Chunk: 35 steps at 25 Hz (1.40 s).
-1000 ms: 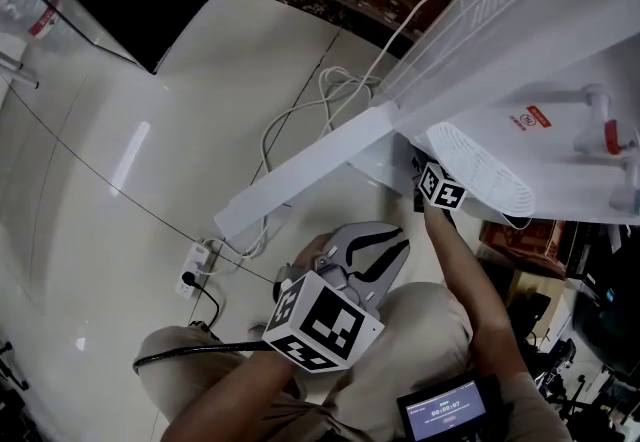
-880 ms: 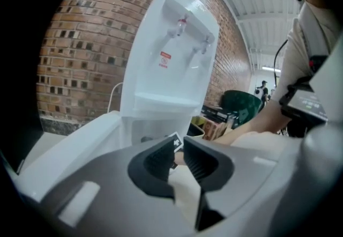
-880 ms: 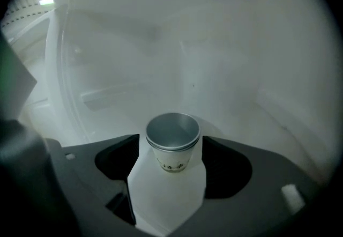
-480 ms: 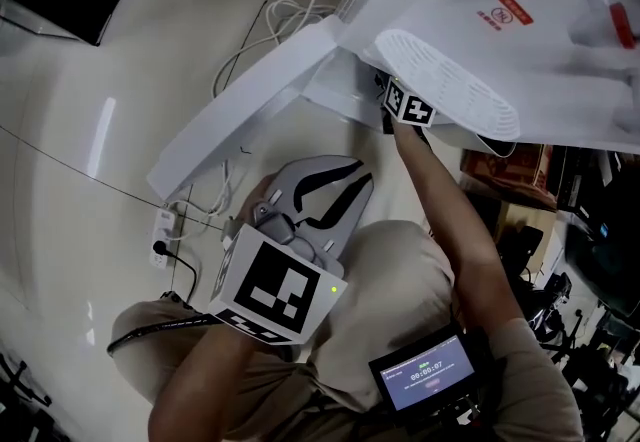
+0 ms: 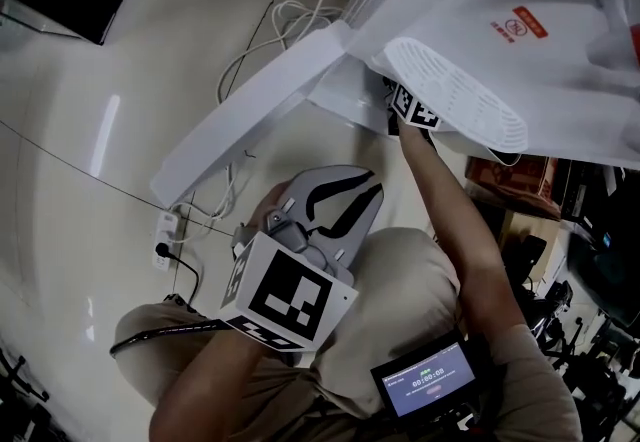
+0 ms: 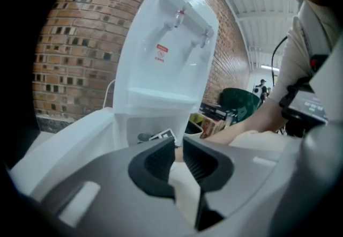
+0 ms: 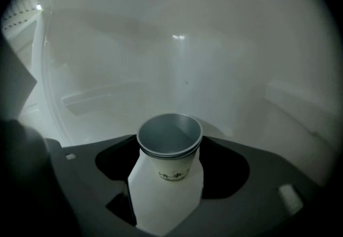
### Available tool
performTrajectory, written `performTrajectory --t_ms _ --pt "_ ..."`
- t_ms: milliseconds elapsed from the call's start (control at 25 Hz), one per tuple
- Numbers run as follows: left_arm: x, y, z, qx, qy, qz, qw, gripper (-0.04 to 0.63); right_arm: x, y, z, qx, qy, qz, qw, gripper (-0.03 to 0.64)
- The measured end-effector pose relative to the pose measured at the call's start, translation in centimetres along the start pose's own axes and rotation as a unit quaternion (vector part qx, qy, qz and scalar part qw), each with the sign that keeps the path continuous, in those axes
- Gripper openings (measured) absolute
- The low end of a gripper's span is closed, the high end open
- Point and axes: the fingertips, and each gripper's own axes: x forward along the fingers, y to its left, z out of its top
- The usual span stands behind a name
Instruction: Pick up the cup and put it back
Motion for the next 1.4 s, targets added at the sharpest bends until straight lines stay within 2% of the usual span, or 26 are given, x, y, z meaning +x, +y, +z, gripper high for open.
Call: performTrajectory --t_ms 240,360,520,760,880,1000,1080,1240,1320,1400 --pt "0.5 0.0 0.4 -0.001 0.003 -0.008 1.0 0.049 -1.9 1.2 1.2 0.01 0.005 -0.002 1.0 0.344" --pt "0.9 -0.2 0.2 -0.011 0.007 -0.011 0.9999 0.049 -2.9 2.1 0.7 0.008 0.005 0.012 1.0 0.342" --pt "0.9 -0.3 -0.1 -0.006 0.014 -0.014 0.9998 0.049 -4.3 3.8 0.1 0.004 0.0 0.037 0.999 0.342" --pt "0.4 -0.1 0.3 -0.039 0.015 -0.006 0.9991 0.049 -8.5 6.1 -1.6 -0.022 0.021 0.06 0.998 0.341" --pt "-0.2 0.2 0.8 -0.059 0.024 0.007 0.998 0.049 -10.8 8.7 -1.5 -0.045 0.044 0.081 0.995 0.341" --pt "-1.0 -0.6 2.1 -0.082 0.011 0.037 0.9959 0.049 -15.4 13.2 -0.2 -0.093 0.073 0.132 0.984 0.341" --pt "-2.1 -1.1 3.9 -0.073 -0.02 0.075 0.9943 0.015 -19.1 16.2 1.6 -0.123 0.09 0.164 0.975 0.341" --pt "-5.6 -2.0 5.5 -0.053 -0.07 0.154 0.9841 0.008 -26.4 19.8 4.1 -0.146 0.121 0.207 0.96 0.341" --pt "-8.0 -2.5 4.7 -0.051 -0.066 0.191 0.9781 0.008 -29.3 21.2 5.6 -0.137 0.137 0.212 0.958 0.341" --pt "-11.1 -4.8 3.9 -0.076 -0.046 0.215 0.9726 0.009 -33.0 22.4 7.6 -0.133 0.153 0.217 0.955 0.341"
